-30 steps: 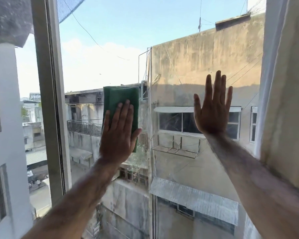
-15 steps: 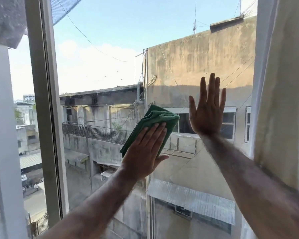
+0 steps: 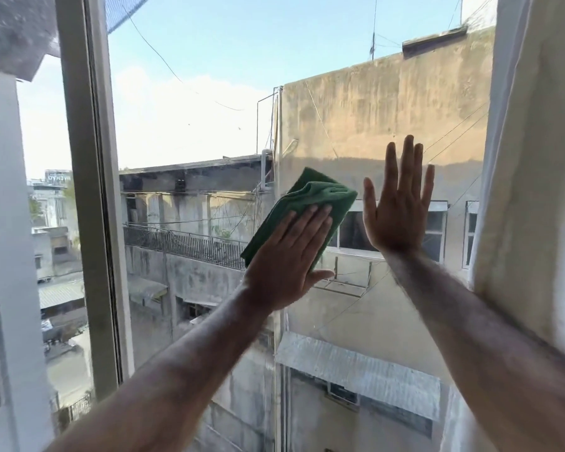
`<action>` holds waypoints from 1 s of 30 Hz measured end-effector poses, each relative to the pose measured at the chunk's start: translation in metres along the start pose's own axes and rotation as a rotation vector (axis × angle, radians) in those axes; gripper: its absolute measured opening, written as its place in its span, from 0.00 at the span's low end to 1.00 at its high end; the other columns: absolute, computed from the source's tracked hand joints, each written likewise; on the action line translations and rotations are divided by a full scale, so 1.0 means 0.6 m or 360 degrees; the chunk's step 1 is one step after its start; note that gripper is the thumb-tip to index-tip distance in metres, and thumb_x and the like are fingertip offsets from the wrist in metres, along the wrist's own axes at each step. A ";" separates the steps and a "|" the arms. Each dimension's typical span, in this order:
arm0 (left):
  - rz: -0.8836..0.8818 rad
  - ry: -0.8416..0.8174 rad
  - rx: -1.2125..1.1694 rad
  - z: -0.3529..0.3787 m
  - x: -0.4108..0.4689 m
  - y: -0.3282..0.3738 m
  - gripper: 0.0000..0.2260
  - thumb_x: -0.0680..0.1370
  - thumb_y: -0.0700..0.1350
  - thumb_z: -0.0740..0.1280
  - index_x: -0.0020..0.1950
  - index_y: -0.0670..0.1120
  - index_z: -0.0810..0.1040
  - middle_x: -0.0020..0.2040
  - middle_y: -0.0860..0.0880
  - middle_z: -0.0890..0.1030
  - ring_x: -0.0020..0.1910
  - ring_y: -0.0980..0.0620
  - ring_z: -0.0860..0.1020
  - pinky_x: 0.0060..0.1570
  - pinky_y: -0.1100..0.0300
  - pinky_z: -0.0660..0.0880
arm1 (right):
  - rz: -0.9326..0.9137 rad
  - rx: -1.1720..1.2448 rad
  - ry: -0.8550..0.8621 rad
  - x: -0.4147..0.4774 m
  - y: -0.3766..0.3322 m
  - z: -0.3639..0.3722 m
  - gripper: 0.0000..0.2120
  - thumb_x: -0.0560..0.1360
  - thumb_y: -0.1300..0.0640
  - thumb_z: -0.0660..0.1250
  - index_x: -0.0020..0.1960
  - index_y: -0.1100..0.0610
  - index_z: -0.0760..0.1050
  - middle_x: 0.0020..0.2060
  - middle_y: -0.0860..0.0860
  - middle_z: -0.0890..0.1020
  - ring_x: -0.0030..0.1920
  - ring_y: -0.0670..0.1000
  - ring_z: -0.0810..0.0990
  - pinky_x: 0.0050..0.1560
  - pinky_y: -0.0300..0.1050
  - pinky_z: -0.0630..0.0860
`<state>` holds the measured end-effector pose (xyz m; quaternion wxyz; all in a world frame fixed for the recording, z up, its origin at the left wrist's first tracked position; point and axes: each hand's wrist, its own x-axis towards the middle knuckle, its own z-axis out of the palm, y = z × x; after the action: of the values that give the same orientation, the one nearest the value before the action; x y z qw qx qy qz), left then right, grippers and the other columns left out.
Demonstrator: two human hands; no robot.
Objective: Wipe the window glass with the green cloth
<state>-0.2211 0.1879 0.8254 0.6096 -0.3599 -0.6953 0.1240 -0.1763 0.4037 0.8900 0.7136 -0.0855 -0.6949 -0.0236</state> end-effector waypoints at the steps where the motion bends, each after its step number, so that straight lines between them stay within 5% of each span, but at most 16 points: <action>1: 0.0034 -0.0009 0.0028 -0.001 -0.018 -0.012 0.40 0.84 0.69 0.50 0.84 0.38 0.55 0.85 0.39 0.56 0.85 0.40 0.55 0.81 0.41 0.60 | -0.0003 0.0005 -0.0007 0.000 0.001 0.000 0.32 0.89 0.42 0.47 0.87 0.58 0.53 0.87 0.60 0.55 0.88 0.59 0.53 0.86 0.65 0.52; 5: -0.0115 -0.0003 0.0098 -0.004 -0.080 -0.087 0.38 0.85 0.67 0.51 0.84 0.39 0.55 0.85 0.40 0.57 0.85 0.40 0.56 0.80 0.40 0.62 | 0.0006 0.0024 -0.0036 0.000 -0.004 -0.002 0.32 0.89 0.42 0.48 0.87 0.58 0.51 0.87 0.60 0.53 0.88 0.59 0.52 0.86 0.65 0.51; 10: -0.0906 0.0115 -0.0021 -0.013 -0.124 -0.199 0.37 0.85 0.62 0.54 0.85 0.38 0.52 0.86 0.39 0.54 0.85 0.40 0.53 0.84 0.40 0.53 | 0.0003 0.0035 -0.0046 0.001 -0.005 -0.004 0.32 0.89 0.42 0.49 0.87 0.57 0.50 0.87 0.60 0.52 0.88 0.59 0.51 0.86 0.65 0.50; 14: -0.1461 0.0191 -0.0095 -0.021 -0.083 -0.180 0.37 0.85 0.62 0.49 0.84 0.38 0.51 0.86 0.38 0.54 0.85 0.40 0.54 0.84 0.42 0.52 | 0.0005 0.0052 -0.0021 0.002 -0.003 -0.004 0.32 0.89 0.42 0.49 0.87 0.58 0.51 0.87 0.60 0.53 0.88 0.59 0.52 0.87 0.64 0.50; 16: -0.1475 0.0147 -0.0135 -0.016 -0.089 -0.143 0.39 0.84 0.65 0.45 0.84 0.36 0.51 0.85 0.37 0.53 0.85 0.40 0.53 0.84 0.41 0.51 | 0.0005 0.0057 -0.0002 0.001 -0.003 -0.001 0.32 0.89 0.42 0.50 0.87 0.57 0.52 0.87 0.60 0.54 0.88 0.59 0.52 0.87 0.64 0.50; 20: -0.1070 -0.0038 -0.0094 0.001 -0.169 -0.072 0.42 0.84 0.67 0.45 0.83 0.34 0.52 0.85 0.35 0.53 0.85 0.37 0.53 0.83 0.38 0.52 | 0.0004 0.0049 -0.0004 0.000 0.000 -0.002 0.32 0.89 0.43 0.50 0.87 0.57 0.52 0.87 0.60 0.54 0.88 0.59 0.52 0.87 0.64 0.50; 24: -0.0882 -0.0005 -0.0048 -0.003 -0.162 -0.114 0.42 0.84 0.68 0.46 0.83 0.34 0.54 0.84 0.35 0.55 0.84 0.36 0.54 0.82 0.36 0.56 | 0.0010 0.0058 -0.0015 -0.002 -0.002 -0.002 0.32 0.89 0.42 0.49 0.87 0.57 0.51 0.87 0.60 0.53 0.88 0.59 0.51 0.86 0.65 0.51; 30: -0.1488 0.0194 -0.0131 -0.030 0.025 -0.138 0.46 0.80 0.71 0.41 0.83 0.35 0.56 0.84 0.36 0.58 0.84 0.38 0.56 0.82 0.38 0.56 | 0.0009 0.0039 0.0014 0.000 -0.003 0.003 0.32 0.89 0.43 0.50 0.87 0.57 0.51 0.87 0.60 0.53 0.88 0.59 0.52 0.86 0.65 0.50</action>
<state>-0.2332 0.1343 0.8915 0.6250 -0.0387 -0.7500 -0.2128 -0.1785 0.4020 0.8902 0.7178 -0.0785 -0.6917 -0.0135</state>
